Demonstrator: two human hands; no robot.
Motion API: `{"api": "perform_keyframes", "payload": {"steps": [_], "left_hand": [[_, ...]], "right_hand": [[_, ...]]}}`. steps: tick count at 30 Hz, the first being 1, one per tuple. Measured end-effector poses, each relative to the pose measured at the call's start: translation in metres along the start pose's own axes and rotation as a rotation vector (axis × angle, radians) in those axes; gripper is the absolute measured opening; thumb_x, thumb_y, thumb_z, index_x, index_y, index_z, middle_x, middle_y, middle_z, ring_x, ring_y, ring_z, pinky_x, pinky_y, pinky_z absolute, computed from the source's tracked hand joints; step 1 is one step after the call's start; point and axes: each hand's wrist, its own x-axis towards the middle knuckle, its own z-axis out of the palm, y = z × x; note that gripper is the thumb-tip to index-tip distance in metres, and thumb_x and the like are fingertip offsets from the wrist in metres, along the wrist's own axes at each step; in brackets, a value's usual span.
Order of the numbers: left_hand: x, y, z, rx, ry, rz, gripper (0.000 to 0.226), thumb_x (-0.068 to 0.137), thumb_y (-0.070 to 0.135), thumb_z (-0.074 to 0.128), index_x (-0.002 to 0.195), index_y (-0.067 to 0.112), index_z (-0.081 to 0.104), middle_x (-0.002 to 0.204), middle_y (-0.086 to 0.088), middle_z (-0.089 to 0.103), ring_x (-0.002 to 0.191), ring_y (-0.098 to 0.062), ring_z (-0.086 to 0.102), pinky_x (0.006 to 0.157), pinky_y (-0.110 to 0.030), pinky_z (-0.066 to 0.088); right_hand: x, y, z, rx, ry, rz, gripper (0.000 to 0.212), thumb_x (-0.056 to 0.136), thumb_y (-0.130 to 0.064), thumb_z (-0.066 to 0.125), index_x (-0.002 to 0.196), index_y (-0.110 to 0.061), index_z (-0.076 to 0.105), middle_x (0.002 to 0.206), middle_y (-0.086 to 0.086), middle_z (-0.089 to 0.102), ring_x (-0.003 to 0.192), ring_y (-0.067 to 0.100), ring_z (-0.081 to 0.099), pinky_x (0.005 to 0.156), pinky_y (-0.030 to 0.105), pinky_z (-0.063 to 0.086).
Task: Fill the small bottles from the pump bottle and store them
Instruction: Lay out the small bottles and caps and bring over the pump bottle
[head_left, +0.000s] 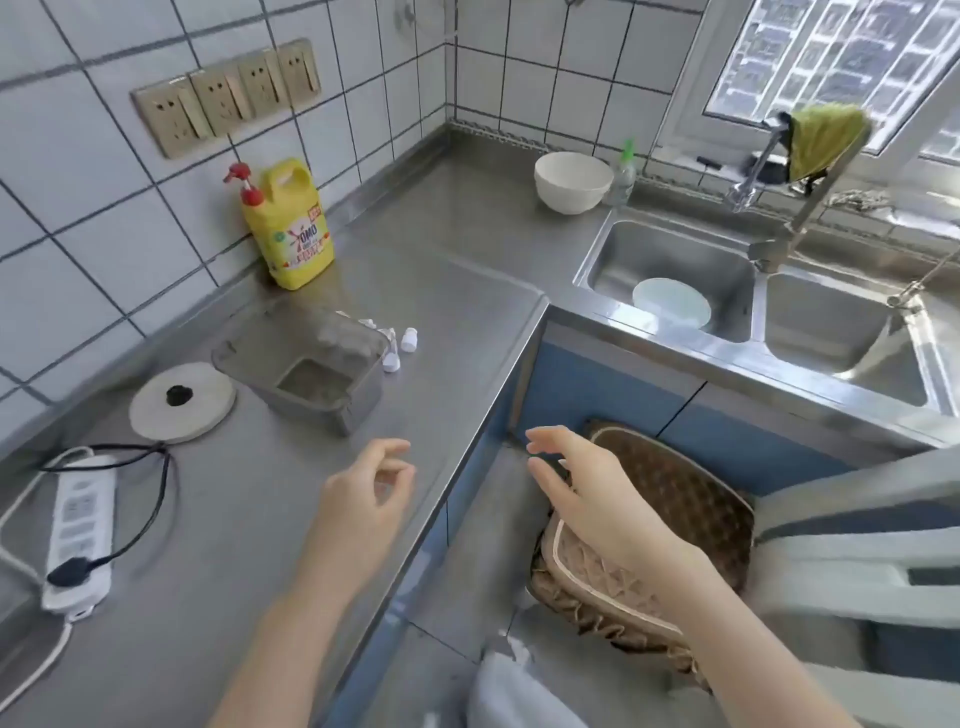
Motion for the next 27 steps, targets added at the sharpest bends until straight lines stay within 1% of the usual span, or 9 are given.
{"api": "perform_keyframes", "payload": {"steps": [5, 10, 13, 15, 17, 19, 21, 24, 27], "left_hand": [[0.055, -0.006, 0.022, -0.011, 0.008, -0.045, 0.02, 0.092, 0.014, 0.062, 0.107, 0.027, 0.063, 0.088, 0.011, 0.072, 0.09, -0.007, 0.065, 0.086, -0.03, 0.05], [0.127, -0.008, 0.04, -0.016, 0.108, -0.097, 0.021, 0.092, 0.016, 0.064, 0.11, 0.026, 0.065, 0.086, 0.014, 0.071, 0.085, -0.002, 0.064, 0.083, -0.023, 0.047], [0.173, -0.002, 0.051, -0.026, 0.162, -0.15, 0.02, 0.093, 0.02, 0.063, 0.109, 0.031, 0.063, 0.09, 0.014, 0.071, 0.088, -0.006, 0.065, 0.085, -0.027, 0.05], [0.209, 0.006, 0.059, -0.043, 0.212, -0.208, 0.019, 0.093, 0.021, 0.063, 0.104, 0.036, 0.062, 0.091, 0.015, 0.071, 0.088, -0.006, 0.066, 0.085, -0.029, 0.051], [0.239, 0.017, 0.065, -0.048, 0.234, -0.254, 0.024, 0.093, 0.021, 0.062, 0.1, 0.043, 0.058, 0.088, 0.022, 0.069, 0.086, -0.001, 0.065, 0.082, -0.023, 0.05], [0.27, 0.028, 0.07, -0.053, 0.254, -0.318, 0.025, 0.094, 0.024, 0.06, 0.097, 0.049, 0.056, 0.09, 0.034, 0.064, 0.085, 0.004, 0.064, 0.078, -0.016, 0.048], [0.291, 0.036, 0.072, -0.082, 0.294, -0.378, 0.02, 0.094, 0.027, 0.059, 0.099, 0.047, 0.058, 0.09, 0.036, 0.064, 0.085, 0.006, 0.064, 0.077, -0.015, 0.047], [0.321, 0.034, 0.075, -0.13, 0.381, -0.473, 0.017, 0.094, 0.026, 0.061, 0.106, 0.038, 0.062, 0.088, 0.029, 0.068, 0.086, 0.008, 0.064, 0.08, -0.021, 0.05], [0.345, 0.032, 0.07, -0.152, 0.439, -0.529, 0.019, 0.094, 0.026, 0.059, 0.108, 0.037, 0.061, 0.089, 0.024, 0.069, 0.085, 0.003, 0.067, 0.075, -0.024, 0.052]], "right_hand": [[0.07, 0.014, 0.0, 0.047, -0.066, -0.021, 0.036, 0.099, -0.032, 0.046, 0.134, -0.023, 0.05, 0.123, -0.013, 0.06, 0.115, 0.002, 0.054, 0.1, 0.021, 0.043], [0.168, 0.03, -0.004, 0.104, -0.139, -0.082, 0.036, 0.099, -0.035, 0.047, 0.133, -0.024, 0.049, 0.115, -0.018, 0.059, 0.102, 0.009, 0.06, 0.093, 0.023, 0.047], [0.238, 0.039, -0.009, 0.078, -0.228, -0.154, 0.037, 0.1, -0.035, 0.044, 0.135, -0.024, 0.047, 0.121, -0.016, 0.059, 0.111, 0.004, 0.053, 0.094, 0.017, 0.04], [0.291, 0.041, -0.015, 0.036, -0.317, -0.2, 0.038, 0.101, -0.035, 0.043, 0.136, -0.022, 0.046, 0.124, -0.014, 0.058, 0.115, 0.005, 0.052, 0.095, 0.017, 0.039], [0.338, 0.041, -0.023, -0.003, -0.379, -0.249, 0.038, 0.101, -0.034, 0.042, 0.136, -0.02, 0.047, 0.125, -0.012, 0.058, 0.116, 0.008, 0.053, 0.095, 0.018, 0.041], [0.384, 0.038, -0.032, -0.034, -0.447, -0.289, 0.037, 0.101, -0.033, 0.043, 0.135, -0.019, 0.048, 0.126, -0.01, 0.058, 0.112, 0.01, 0.055, 0.091, 0.018, 0.041], [0.42, 0.033, -0.036, -0.057, -0.496, -0.337, 0.036, 0.101, -0.032, 0.043, 0.134, -0.018, 0.048, 0.125, -0.01, 0.058, 0.111, 0.011, 0.055, 0.087, 0.018, 0.039], [0.469, 0.022, -0.036, -0.078, -0.55, -0.422, 0.036, 0.1, -0.032, 0.043, 0.133, -0.017, 0.05, 0.124, -0.009, 0.059, 0.117, 0.013, 0.053, 0.092, 0.021, 0.04], [0.512, 0.008, -0.029, -0.095, -0.587, -0.504, 0.035, 0.1, -0.03, 0.044, 0.131, -0.016, 0.052, 0.123, -0.01, 0.06, 0.117, 0.013, 0.054, 0.09, 0.018, 0.039]]}}
